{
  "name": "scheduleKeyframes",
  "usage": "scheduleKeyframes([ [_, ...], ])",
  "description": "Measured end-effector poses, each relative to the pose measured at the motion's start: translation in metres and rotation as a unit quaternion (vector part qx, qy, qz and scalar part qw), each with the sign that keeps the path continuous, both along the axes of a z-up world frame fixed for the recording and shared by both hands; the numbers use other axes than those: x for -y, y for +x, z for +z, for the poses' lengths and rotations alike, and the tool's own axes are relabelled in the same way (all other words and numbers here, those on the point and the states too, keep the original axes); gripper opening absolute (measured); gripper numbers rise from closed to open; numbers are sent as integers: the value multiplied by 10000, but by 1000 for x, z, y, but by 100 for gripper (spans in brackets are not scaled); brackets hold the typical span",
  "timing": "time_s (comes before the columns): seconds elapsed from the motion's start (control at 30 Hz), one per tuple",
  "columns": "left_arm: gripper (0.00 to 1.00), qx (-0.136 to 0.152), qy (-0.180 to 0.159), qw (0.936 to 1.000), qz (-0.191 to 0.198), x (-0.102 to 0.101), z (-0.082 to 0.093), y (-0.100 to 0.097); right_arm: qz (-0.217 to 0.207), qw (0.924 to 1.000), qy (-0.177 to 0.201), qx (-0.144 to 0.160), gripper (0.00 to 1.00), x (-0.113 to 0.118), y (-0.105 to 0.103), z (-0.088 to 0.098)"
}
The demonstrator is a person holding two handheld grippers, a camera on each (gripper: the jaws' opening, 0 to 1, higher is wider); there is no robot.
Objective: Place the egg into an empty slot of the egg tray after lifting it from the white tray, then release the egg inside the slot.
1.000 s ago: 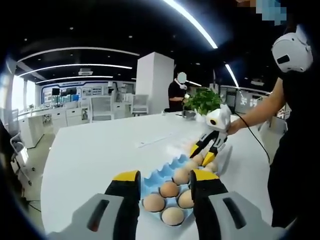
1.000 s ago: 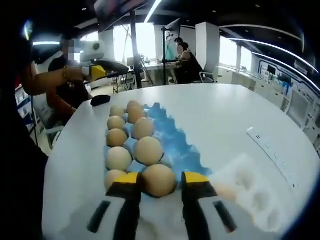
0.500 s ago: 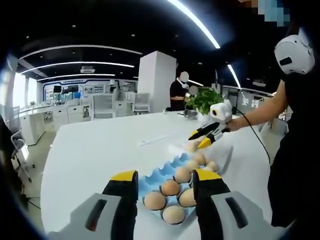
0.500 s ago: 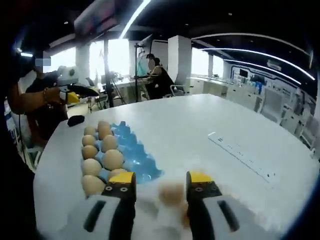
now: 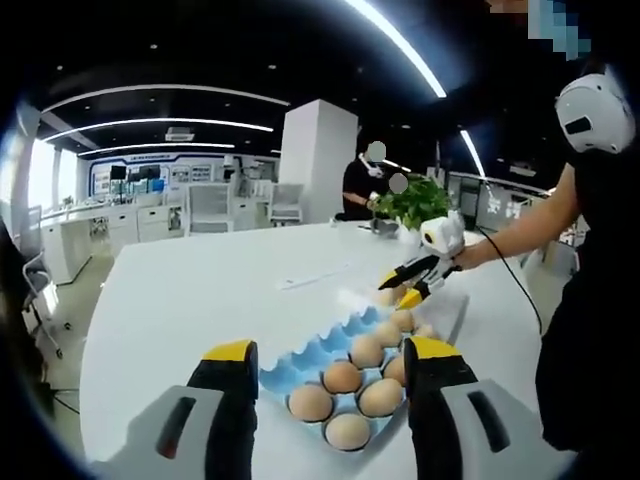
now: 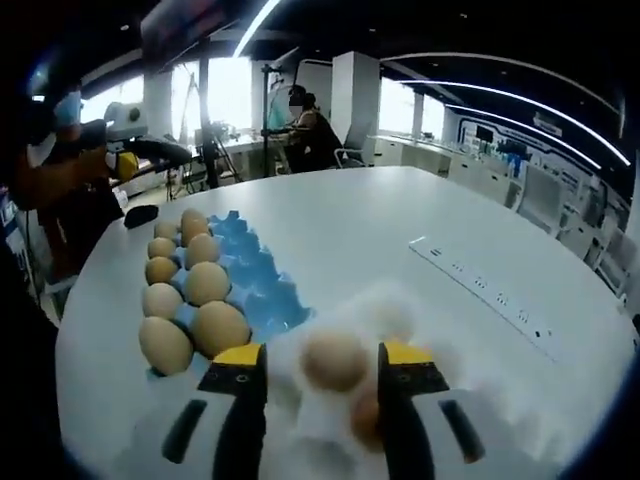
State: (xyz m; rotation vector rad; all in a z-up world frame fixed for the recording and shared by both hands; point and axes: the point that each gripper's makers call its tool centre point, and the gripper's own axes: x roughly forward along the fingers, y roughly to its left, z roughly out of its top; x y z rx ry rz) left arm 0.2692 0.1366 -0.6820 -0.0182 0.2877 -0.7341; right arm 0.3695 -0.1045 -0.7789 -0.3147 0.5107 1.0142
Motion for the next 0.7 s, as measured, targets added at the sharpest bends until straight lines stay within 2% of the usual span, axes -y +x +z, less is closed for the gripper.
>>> scheduleKeyframes([
  [0.27, 58, 82, 4, 10000, -31, 1, 3, 0, 190, 9996, -90, -200, 42, 0, -1, -2],
  [0.33, 57, 102, 17, 9999, -54, 2, 3, 0, 281, 9993, -152, -217, 33, 1, -2, -2],
  [0.4, 57, 143, 2, 9999, -53, 2, 5, 1, 292, 9992, -178, -219, 31, 4, 1, -2],
  [0.5, 57, 248, 6, 9996, -125, 4, 8, 0, 388, 9987, -251, -192, 33, 3, 2, -4],
  [0.67, 57, 155, 5, 9998, -104, 3, 5, 0, 588, 9973, -413, -156, 33, 2, 2, -6],
  [0.7, 57, 52, -48, 9999, -72, 2, 4, -1, 638, 9969, -448, -138, 32, 2, 2, -6],
])
